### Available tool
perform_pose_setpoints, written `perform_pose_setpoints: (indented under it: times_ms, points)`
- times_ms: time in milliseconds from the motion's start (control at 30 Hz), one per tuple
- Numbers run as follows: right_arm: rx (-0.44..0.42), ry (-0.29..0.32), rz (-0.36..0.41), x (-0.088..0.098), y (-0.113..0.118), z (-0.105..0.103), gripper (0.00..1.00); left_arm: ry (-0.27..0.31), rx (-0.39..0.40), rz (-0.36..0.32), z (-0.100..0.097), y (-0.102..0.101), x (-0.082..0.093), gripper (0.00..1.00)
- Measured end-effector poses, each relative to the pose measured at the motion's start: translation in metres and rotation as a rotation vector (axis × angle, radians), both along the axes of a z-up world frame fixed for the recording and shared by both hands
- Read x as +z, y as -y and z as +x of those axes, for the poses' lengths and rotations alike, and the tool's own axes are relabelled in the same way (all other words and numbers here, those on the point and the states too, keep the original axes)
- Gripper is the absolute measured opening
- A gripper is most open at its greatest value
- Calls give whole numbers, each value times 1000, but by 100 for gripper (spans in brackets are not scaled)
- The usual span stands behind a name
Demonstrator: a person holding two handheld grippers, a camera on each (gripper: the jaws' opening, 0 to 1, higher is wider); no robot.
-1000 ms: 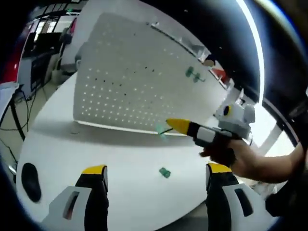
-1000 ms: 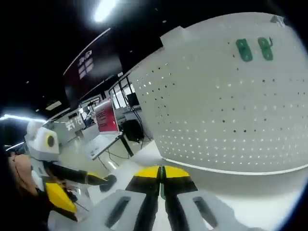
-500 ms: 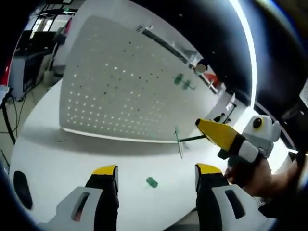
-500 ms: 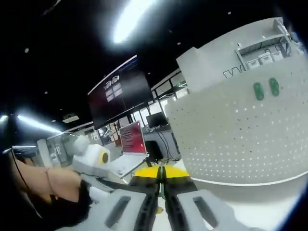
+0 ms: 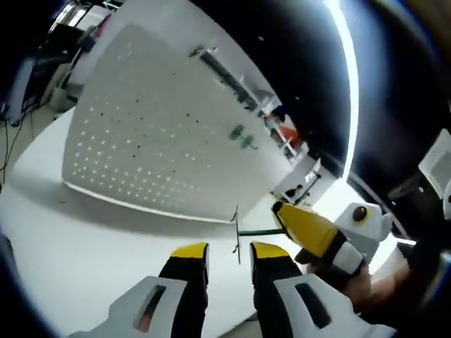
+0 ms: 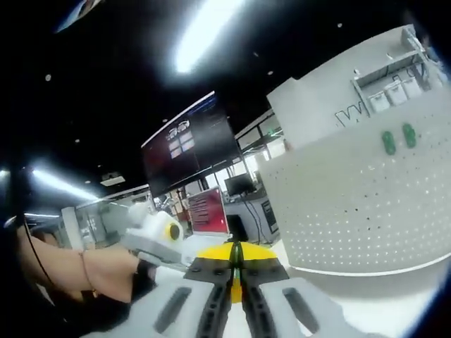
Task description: Insert the hook assembly into the mounting plate slot until the hook locks in place.
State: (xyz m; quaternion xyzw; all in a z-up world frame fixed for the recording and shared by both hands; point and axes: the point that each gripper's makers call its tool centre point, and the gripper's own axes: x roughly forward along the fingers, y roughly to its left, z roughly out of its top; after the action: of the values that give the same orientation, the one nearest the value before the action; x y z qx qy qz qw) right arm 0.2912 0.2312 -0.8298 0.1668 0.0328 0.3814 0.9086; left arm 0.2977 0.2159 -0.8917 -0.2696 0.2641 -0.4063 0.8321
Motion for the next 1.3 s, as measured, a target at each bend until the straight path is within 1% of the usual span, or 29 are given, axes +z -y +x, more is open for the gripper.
perform_pose_setpoints:
  times_ms: [100,200,333,400,567,667,733,800,867,900,933,967,1033,1067,1133,1200,1300]
  points:
    - [4,7,-1,1,-2,-2,0,-9,-8,-41,-3,-1,5,9]
    - [9,8,-2,2,-3,-4,0,-13,-8,-65,-4,-2,9,5]
    - [13,3,10,4,-3,-7,0,-12,-29,-65,-8,0,11,5]
    - [13,12,8,7,-2,-9,0,-5,-39,-62,-11,1,13,4]
    - [18,31,-8,13,-2,-10,0,11,-39,-72,-10,1,18,2]
    - [17,22,-12,14,-1,-9,0,8,-37,-72,-10,2,20,1]
    - [15,2,-17,13,0,-8,0,10,-35,-56,-10,3,19,1]
    - [21,-64,-25,7,-2,-7,1,16,-31,-27,-9,1,17,1]
    - [19,-94,-37,7,-1,-4,4,17,-27,-29,-9,0,17,1]
    - [7,-84,-27,13,3,-2,7,17,-21,-29,-9,-1,18,1]
    - [3,-86,-14,16,5,-1,8,19,-11,-22,-8,-3,18,1]
    - [2,-91,-16,17,8,0,9,42,17,5,-4,-7,18,1]
    - [-19,-80,-25,21,16,3,9,65,31,69,-1,-11,13,1]
    - [-24,-87,-30,19,21,5,9,89,40,134,1,-15,9,1]
    - [-15,-128,-19,14,25,6,9,133,48,200,4,-16,8,1]
    - [3,-170,-6,10,24,3,9,144,60,201,5,-15,12,1]
    - [17,-187,-11,5,20,-1,10,168,72,224,7,-14,13,1]
